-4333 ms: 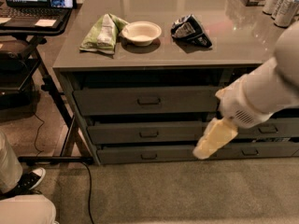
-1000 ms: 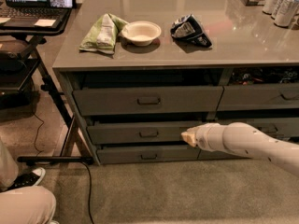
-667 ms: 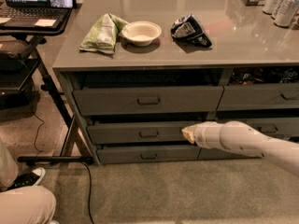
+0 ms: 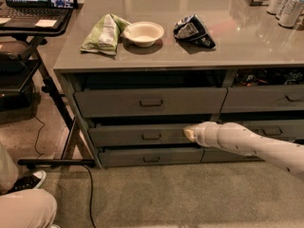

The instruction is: Open middle drawer

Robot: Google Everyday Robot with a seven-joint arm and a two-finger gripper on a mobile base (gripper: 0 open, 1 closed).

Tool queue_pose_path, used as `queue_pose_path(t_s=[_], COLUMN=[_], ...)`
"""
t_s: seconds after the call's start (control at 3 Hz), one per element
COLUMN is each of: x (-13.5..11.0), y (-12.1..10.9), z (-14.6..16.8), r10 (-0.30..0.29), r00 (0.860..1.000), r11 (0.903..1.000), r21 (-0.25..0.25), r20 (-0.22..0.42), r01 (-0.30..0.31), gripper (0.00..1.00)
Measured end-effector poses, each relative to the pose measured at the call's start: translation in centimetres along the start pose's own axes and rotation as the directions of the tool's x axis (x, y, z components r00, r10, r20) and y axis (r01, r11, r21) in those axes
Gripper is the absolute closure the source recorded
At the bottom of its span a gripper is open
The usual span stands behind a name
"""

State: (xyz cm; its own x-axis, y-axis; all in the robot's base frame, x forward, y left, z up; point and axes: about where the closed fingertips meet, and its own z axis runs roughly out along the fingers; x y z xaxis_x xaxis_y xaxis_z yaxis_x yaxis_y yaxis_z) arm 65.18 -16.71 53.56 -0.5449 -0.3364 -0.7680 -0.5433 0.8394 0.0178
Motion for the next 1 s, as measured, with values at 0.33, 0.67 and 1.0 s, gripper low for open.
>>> queue_pose_path(t_s=[0.33,0.67,1.0], x=[0.5,0.9,0.9], y=[-0.3,-1.3,-1.9], z=[1.1,3.2,6.0], r10=[0.017,0.041,0.053], r00=[1.000,0.998,0.995], r11=[0.9998,0.9988,0.9984], r21=[0.004,0.024,0.012], r20=[0.015,0.051,0.078], r01=[-0.017,-0.042,-0.055], gripper=[1.00,1.00,1.00])
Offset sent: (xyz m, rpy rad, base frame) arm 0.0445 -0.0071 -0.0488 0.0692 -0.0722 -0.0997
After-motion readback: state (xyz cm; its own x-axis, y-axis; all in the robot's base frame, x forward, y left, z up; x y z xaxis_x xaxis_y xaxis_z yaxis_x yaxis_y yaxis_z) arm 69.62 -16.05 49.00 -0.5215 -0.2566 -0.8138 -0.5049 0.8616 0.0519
